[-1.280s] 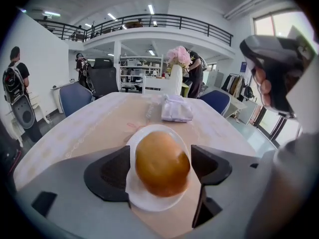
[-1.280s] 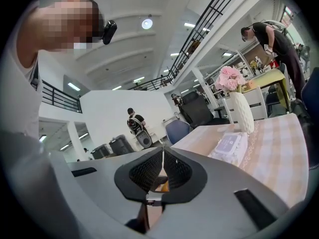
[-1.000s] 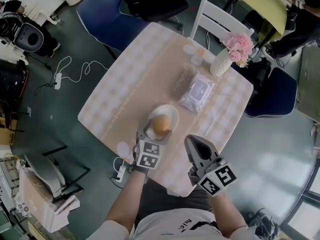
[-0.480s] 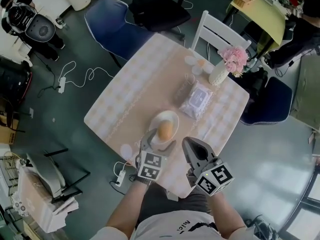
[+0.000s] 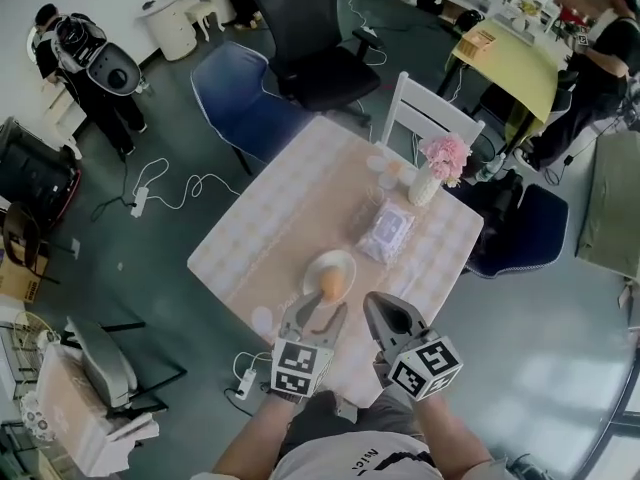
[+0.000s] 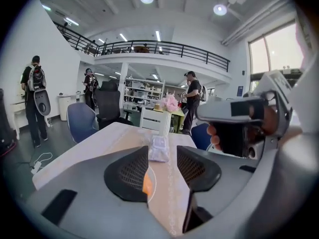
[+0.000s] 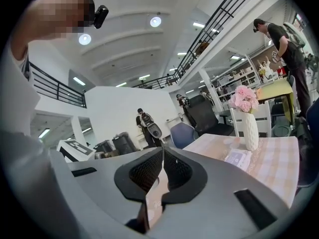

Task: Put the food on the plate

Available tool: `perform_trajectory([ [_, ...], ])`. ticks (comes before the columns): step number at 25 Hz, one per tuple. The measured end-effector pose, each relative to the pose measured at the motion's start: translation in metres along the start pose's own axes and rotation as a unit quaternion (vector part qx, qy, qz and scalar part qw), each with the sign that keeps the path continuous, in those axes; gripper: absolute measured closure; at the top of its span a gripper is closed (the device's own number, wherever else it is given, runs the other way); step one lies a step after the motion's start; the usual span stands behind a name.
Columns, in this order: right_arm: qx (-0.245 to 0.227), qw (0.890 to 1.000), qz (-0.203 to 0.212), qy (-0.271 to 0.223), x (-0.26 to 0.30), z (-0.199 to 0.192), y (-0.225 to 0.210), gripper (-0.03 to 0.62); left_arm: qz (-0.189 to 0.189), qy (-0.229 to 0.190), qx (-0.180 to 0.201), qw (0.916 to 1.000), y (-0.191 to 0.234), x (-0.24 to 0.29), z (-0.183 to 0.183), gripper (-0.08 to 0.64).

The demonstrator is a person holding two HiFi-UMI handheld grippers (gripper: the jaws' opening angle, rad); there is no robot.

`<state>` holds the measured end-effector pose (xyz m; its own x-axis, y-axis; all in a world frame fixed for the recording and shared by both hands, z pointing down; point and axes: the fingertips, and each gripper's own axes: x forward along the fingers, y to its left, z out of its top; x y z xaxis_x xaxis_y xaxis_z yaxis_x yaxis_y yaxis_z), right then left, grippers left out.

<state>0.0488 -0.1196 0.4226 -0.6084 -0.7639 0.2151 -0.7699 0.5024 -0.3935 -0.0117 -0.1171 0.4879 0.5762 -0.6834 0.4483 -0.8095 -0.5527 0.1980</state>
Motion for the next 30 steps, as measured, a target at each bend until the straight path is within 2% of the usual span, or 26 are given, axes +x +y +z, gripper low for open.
perform_trajectory([
  [6, -0.010, 1.000, 0.005, -0.010, -0.015, 0.017, 0.012, 0.575, 0.003, -0.049, -0.009, 0.9987, -0.023, -0.031, 0.037, 0.466],
  [15, -0.031, 0.999, 0.011, -0.029, -0.036, 0.045, 0.028, 0.575, -0.028, -0.116, -0.013, 0.9928, -0.060, -0.065, 0.083, 0.549],
  [22, -0.061, 0.997, 0.016, -0.049, -0.050, 0.070, 0.036, 0.577, -0.058, -0.151, -0.029, 0.9863, -0.085, -0.077, 0.108, 0.554],
  [30, -0.075, 0.995, 0.022, -0.063, -0.056, 0.084, 0.046, 0.577, -0.051, -0.175, -0.019, 0.9830, -0.089, -0.090, 0.127, 0.554],
])
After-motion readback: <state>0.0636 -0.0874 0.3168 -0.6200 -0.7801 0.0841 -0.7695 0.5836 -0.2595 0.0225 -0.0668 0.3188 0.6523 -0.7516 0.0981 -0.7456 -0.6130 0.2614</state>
